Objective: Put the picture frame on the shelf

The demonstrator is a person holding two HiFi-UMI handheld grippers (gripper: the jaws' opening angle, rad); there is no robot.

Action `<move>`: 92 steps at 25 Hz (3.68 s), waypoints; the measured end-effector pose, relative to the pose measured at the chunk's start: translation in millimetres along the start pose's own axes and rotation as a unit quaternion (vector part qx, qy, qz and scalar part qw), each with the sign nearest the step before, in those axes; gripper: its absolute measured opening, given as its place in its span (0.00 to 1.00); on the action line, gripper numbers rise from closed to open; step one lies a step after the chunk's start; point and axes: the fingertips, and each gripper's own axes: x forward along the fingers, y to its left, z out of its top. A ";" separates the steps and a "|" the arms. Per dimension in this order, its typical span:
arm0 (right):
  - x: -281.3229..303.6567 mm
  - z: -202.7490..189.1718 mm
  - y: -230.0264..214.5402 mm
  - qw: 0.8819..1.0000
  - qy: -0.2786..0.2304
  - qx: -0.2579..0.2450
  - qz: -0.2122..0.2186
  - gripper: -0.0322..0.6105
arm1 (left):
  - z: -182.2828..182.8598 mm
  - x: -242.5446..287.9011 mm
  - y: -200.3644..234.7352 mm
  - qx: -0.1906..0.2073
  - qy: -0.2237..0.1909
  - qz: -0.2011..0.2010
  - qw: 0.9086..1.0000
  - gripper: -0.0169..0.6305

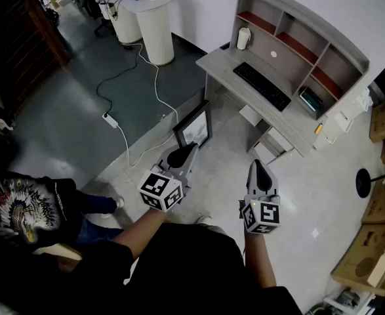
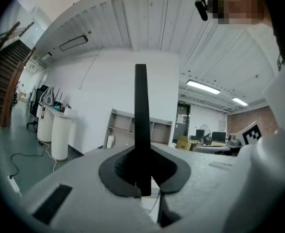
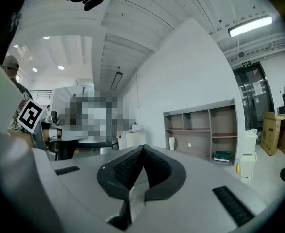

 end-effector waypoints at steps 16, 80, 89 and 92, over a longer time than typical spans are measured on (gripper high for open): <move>9.1 -11.8 -19.2 0.992 -0.010 0.105 0.065 0.07 | -4.9 9.8 11.1 -0.004 -0.015 0.032 0.999 0.08; 635.2 42.8 -296.6 0.995 0.023 0.048 -0.080 0.07 | 31.3 667.9 303.5 -0.046 0.073 -0.250 0.964 0.08; 659.1 37.0 -359.2 0.996 0.038 0.048 -0.068 0.07 | 24.7 768.8 277.4 -0.007 0.099 -0.281 0.955 0.08; 665.7 34.5 -373.7 0.996 0.040 0.045 -0.062 0.07 | 21.1 797.9 275.4 0.004 0.110 -0.284 0.953 0.08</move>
